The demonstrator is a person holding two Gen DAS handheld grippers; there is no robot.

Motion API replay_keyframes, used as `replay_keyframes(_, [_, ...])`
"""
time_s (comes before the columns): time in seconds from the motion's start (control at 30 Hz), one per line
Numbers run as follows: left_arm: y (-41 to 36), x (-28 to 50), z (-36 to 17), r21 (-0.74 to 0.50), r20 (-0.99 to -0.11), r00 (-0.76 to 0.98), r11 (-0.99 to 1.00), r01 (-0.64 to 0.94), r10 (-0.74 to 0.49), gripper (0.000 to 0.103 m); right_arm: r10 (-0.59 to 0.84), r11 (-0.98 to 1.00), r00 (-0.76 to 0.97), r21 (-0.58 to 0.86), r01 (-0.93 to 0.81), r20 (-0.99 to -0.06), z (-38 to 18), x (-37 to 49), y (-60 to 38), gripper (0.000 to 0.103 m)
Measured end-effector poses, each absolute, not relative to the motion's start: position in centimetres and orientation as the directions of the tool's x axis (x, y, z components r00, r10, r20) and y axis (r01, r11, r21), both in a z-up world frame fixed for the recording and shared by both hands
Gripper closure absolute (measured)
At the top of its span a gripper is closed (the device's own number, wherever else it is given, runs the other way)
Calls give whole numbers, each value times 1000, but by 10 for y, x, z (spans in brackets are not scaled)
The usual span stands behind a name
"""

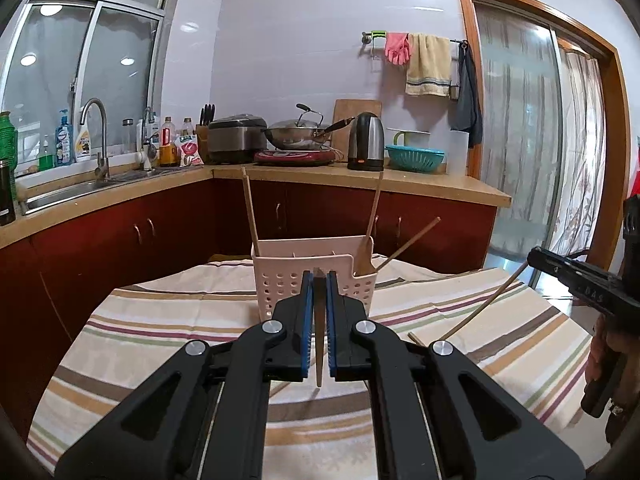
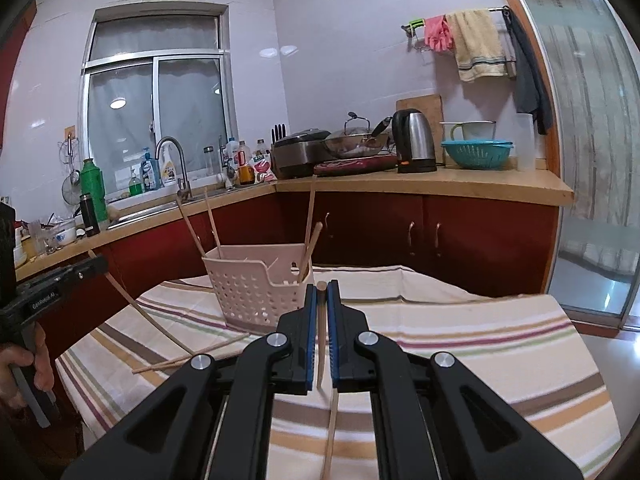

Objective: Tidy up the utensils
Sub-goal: 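Lower both held chopsticks down into the pink caddy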

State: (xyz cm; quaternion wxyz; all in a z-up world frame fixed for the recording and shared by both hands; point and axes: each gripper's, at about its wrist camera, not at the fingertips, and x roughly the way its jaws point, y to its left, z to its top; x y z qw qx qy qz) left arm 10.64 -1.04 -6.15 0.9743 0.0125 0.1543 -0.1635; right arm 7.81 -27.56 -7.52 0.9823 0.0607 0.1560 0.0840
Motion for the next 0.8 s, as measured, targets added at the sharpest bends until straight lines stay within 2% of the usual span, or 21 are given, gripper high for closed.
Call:
replay_keyframes(0.57, [-10,166,-60,-32,-349,875,938,346,-334,97,213,975,918,133,-178,-335,-72,140,-263,97])
replay_keyframes(0.8, [-11,177,-34,-36,-337,862,920,391,-379,97,239,970,919,126,-209,-313,-53,141,-256,97])
